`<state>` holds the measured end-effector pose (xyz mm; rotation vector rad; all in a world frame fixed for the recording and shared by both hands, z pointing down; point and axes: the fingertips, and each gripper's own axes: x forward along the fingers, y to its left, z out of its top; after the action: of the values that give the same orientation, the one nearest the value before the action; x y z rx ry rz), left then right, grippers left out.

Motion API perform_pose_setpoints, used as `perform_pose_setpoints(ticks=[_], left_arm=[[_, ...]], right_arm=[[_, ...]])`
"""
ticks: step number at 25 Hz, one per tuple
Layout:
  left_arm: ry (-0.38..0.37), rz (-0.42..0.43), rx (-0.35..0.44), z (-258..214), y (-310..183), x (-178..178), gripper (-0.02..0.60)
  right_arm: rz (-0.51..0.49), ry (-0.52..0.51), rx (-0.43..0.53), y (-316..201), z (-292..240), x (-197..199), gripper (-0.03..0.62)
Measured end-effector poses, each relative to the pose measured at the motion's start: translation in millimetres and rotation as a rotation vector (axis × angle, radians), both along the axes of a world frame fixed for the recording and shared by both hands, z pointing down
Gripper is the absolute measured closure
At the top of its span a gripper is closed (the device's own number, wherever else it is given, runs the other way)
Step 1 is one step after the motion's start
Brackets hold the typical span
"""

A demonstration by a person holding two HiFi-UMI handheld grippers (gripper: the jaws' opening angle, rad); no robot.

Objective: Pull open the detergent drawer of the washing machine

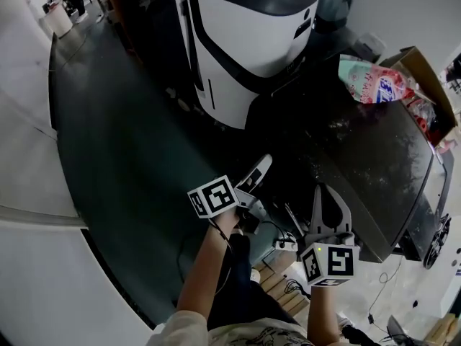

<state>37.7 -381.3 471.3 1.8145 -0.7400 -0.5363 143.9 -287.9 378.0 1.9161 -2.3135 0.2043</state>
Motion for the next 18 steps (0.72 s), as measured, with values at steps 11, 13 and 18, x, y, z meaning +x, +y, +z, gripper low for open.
perform_pose_setpoints(ticks=[11,13,18], left_arm=[[0.159,0.04,-0.077,33,-26,11,0.334],[0.171,0.053,-0.078,36,-28,14,0.334],[0.186,0.085,-0.073,43,-33,19,0.334]], right_arm=[[0.032,-0.016,-0.013,-21,19,4,0.58],[0.04,-0.02,-0.014,-23,21,5,0.58],[0.039,-0.024,-0.015,-28,25,5,0.58]])
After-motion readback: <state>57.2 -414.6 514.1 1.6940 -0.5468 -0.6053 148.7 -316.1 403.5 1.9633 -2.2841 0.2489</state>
